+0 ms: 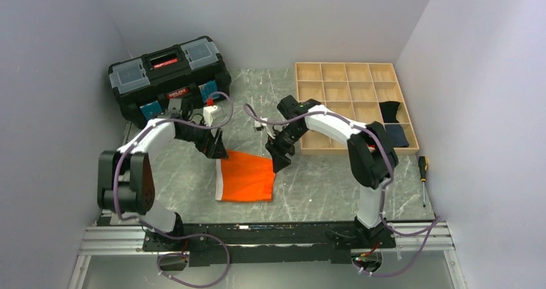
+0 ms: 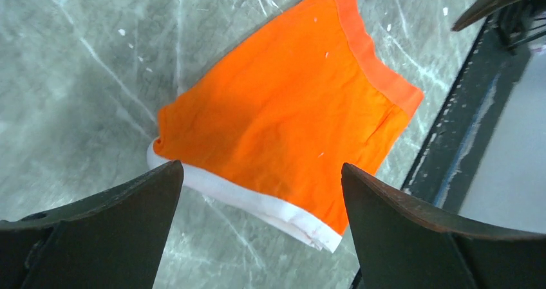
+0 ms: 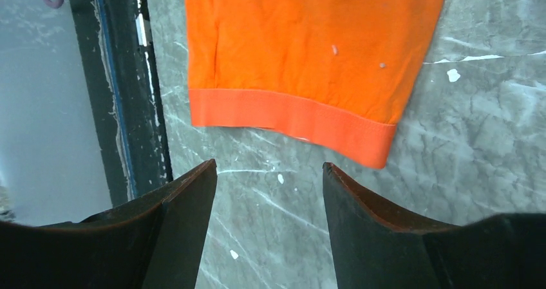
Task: Roll the underwear
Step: Fold the underwear at the center of the board.
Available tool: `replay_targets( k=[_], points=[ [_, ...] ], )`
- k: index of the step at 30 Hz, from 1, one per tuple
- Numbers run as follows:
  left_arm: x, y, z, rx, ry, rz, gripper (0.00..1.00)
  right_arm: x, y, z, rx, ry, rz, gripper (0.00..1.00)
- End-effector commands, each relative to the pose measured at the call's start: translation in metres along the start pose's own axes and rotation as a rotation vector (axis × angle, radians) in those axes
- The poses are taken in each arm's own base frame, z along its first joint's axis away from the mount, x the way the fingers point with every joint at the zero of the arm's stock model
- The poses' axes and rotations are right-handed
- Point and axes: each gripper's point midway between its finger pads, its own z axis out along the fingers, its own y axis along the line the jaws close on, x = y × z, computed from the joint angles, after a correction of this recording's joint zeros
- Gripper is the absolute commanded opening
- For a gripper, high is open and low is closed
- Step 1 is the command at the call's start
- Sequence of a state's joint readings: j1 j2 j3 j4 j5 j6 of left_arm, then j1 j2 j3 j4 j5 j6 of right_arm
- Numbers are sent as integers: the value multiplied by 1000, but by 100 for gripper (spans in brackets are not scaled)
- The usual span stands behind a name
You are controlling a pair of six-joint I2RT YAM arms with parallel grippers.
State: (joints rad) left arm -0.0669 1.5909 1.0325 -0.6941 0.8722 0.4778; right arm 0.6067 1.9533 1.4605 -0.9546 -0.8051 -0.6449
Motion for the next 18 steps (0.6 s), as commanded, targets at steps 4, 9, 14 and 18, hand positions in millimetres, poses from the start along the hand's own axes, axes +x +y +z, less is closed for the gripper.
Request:
replay_targets(
  k=[4,9,14,18],
  points=[
    [-4,3,-39,-258,-55,228,99,-1,27,15,234,25,-247,63],
    [-12,14,-87,-471,-173,252,99,-2,51,37,395,29,-444,62],
    [-12,28,-139,-736,-284,234,99,1,61,54,468,57,-548,61],
    [-7,27,-157,-822,-315,220,99,6,64,67,502,90,-604,56]
  ],
)
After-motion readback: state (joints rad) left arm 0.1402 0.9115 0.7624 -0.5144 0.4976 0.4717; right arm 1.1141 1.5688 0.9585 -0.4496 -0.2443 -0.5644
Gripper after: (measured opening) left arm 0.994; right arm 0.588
